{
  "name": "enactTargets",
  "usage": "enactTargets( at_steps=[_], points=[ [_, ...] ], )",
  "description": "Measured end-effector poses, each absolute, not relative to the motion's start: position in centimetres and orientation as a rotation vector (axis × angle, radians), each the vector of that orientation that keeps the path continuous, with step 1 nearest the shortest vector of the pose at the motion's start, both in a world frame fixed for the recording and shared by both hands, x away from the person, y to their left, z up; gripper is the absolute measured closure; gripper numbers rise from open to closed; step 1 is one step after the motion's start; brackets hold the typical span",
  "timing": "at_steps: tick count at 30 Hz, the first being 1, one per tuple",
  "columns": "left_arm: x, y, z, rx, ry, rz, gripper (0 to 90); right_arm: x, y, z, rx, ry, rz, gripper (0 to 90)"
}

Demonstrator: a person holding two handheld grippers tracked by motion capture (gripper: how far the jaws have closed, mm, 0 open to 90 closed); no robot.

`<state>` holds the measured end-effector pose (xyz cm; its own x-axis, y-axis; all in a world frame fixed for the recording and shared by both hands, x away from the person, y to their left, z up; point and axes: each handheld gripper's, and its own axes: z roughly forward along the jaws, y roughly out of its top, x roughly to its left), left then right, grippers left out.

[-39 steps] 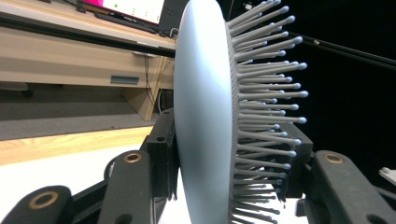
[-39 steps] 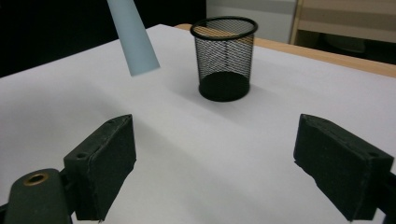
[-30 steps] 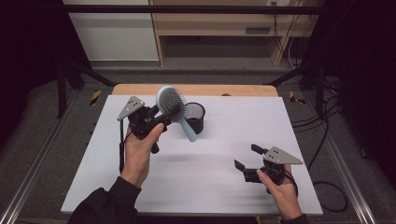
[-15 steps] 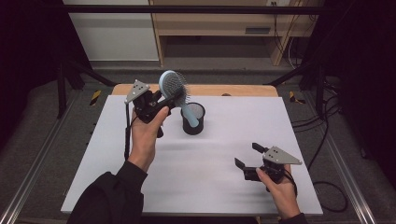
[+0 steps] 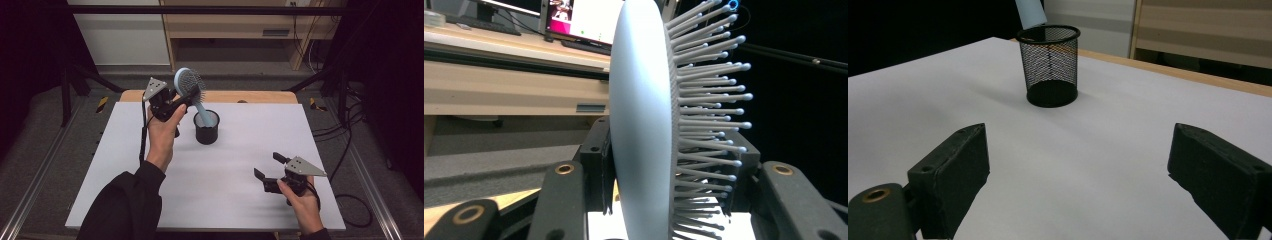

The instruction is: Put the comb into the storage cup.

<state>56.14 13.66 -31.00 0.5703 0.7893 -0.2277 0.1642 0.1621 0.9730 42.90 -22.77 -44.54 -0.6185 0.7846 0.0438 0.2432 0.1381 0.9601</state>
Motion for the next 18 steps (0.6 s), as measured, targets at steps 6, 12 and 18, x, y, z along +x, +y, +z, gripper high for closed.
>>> enactTargets(
  at_steps=[6,12,18],
  points=[
    [57.0,13.2,-31.3,1.377,0.890,0.569,50.4,42.9,-23.3,-44.6,1.005,1.932,1.499,9.7],
    [57.4,12.9,-31.9,1.395,0.892,0.581,50.4,42.9,-23.1,-44.6,0.997,1.935,1.487,9.5],
    [57.6,12.5,-32.3,1.394,0.897,0.578,50.2,42.9,-23.1,-44.6,1.002,1.936,1.487,9.2]
  ],
)
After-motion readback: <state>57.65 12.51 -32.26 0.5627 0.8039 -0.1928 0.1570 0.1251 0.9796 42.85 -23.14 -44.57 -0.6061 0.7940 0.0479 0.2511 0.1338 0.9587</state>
